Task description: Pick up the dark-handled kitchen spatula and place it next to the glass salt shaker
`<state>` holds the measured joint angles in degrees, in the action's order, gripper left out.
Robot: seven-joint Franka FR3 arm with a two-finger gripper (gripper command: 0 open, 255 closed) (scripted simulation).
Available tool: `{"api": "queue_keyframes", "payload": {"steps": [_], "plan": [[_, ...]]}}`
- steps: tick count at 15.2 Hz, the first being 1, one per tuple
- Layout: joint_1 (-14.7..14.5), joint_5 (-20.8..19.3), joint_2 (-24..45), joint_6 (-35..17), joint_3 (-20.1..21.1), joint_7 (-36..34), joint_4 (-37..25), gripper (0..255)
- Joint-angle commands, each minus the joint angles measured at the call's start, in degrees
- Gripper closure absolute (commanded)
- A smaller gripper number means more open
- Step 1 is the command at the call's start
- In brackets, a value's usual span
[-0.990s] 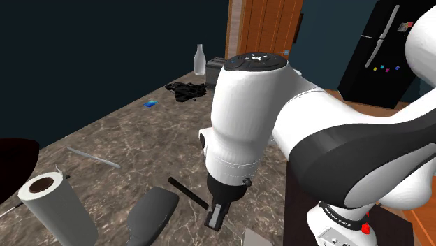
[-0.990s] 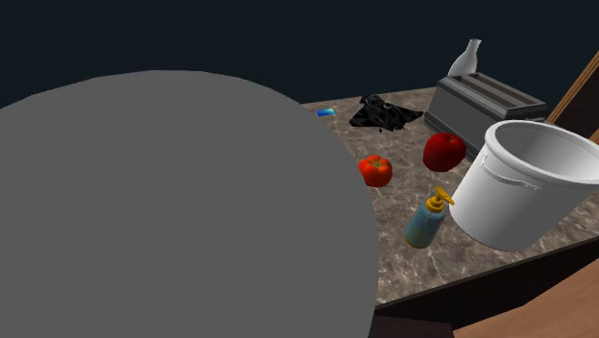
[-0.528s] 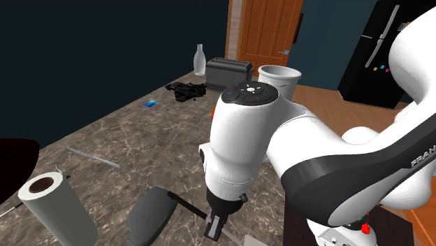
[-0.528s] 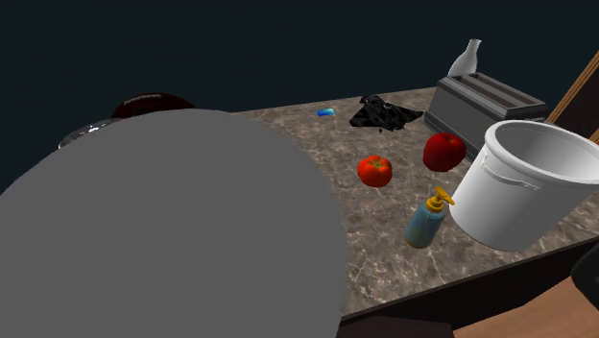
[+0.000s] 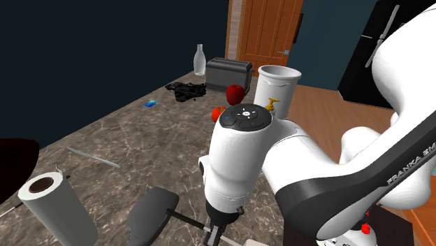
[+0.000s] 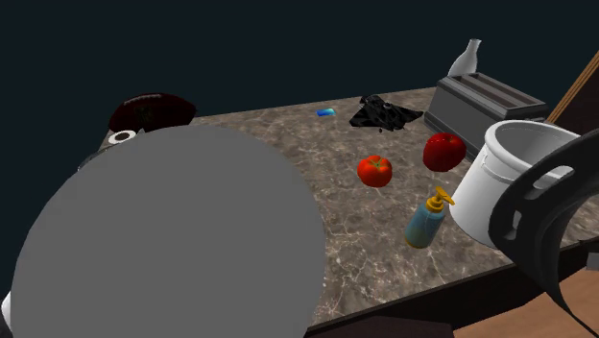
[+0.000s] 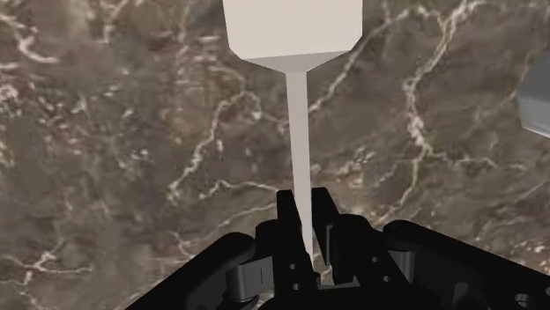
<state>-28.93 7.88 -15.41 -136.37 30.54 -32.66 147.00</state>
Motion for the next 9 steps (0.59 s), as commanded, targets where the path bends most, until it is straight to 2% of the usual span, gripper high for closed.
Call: {"api": "queue_keyframes", "payload": {"steps": [1, 5, 6, 9], "plan": [[0.01, -0.05, 0.12, -0.15, 0.05, -0.07, 0.02, 255], [0.01, -0.05, 0.12, -0.15, 0.05, -0.07, 0.02, 255], [0.01, -0.05, 0.12, -0.15, 0.05, -0.07, 0.02, 0], [0.02, -0.05, 0.12, -0.16, 0.05, -0.07, 0.02, 0]]}}
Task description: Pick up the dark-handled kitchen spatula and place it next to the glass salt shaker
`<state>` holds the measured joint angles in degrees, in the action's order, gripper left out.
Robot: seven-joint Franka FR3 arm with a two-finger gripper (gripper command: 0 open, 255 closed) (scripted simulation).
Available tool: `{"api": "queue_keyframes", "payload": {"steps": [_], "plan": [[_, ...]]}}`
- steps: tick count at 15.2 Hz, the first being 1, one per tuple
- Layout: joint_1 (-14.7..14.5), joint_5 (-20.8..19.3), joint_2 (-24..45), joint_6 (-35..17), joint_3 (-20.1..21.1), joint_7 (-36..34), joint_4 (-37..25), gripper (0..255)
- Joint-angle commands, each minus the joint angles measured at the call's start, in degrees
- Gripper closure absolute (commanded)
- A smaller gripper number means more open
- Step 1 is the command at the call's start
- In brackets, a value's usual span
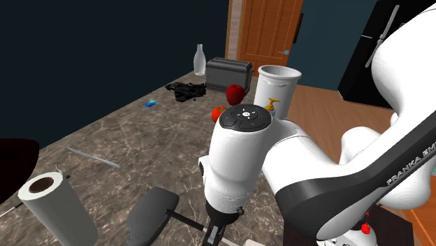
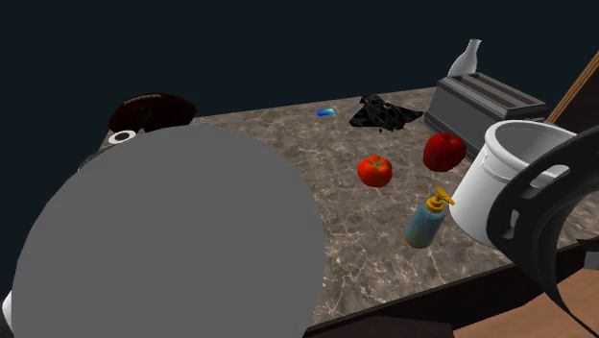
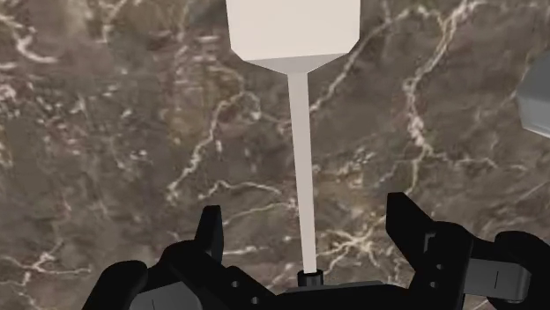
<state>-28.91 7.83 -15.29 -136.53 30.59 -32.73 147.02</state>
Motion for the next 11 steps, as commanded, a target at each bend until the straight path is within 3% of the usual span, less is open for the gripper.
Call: {"api": "queue_keyframes", "payload": {"steps": [1, 2, 6, 11], "plan": [[0.0, 0.0, 0.0, 0.0, 0.0, 0.0, 0.0, 0], [0.0, 0.0, 0.0, 0.0, 0.0, 0.0, 0.0, 0], [-1.04, 1.86, -5.6, 8.6, -1.8, 1.64, -3.29, 0], [-1.05, 1.85, -5.59, 8.6, -1.81, 1.64, -3.29, 0]]}}
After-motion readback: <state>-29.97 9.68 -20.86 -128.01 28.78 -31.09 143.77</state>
